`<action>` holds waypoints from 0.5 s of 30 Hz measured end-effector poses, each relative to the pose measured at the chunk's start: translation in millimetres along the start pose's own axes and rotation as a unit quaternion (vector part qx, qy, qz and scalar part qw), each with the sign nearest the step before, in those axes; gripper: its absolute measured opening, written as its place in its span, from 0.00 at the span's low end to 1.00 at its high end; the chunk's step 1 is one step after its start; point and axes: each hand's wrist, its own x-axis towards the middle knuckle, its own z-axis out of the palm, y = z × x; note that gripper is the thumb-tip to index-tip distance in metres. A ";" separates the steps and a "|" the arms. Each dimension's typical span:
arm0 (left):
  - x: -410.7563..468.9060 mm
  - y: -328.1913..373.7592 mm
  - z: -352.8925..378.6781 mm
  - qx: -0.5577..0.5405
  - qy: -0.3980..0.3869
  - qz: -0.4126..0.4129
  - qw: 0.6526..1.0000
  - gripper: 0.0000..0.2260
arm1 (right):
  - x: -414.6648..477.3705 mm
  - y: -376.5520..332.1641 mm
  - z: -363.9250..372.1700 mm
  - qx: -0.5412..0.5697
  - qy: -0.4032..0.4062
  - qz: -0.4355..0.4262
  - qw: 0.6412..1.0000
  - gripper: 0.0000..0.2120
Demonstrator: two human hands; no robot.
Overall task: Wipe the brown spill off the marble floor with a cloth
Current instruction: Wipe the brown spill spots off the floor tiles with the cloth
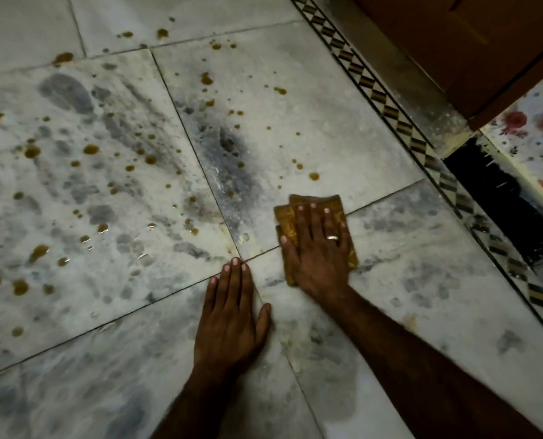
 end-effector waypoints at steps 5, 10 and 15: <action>-1.7 -4.2 0.8 0.005 0.000 -0.011 1.000 0.31 | -21.6 -11.8 -0.2 0.009 -0.008 -0.151 0.988 0.30; 0.3 -3.5 -2.3 -0.001 -0.015 -0.037 0.999 0.32 | -74.0 47.5 -9.0 -0.014 -0.001 -0.226 0.974 0.30; 1.1 -0.2 -5.6 -0.001 -0.019 -0.077 0.997 0.34 | -20.9 64.1 -2.6 -0.027 0.012 -0.060 0.998 0.29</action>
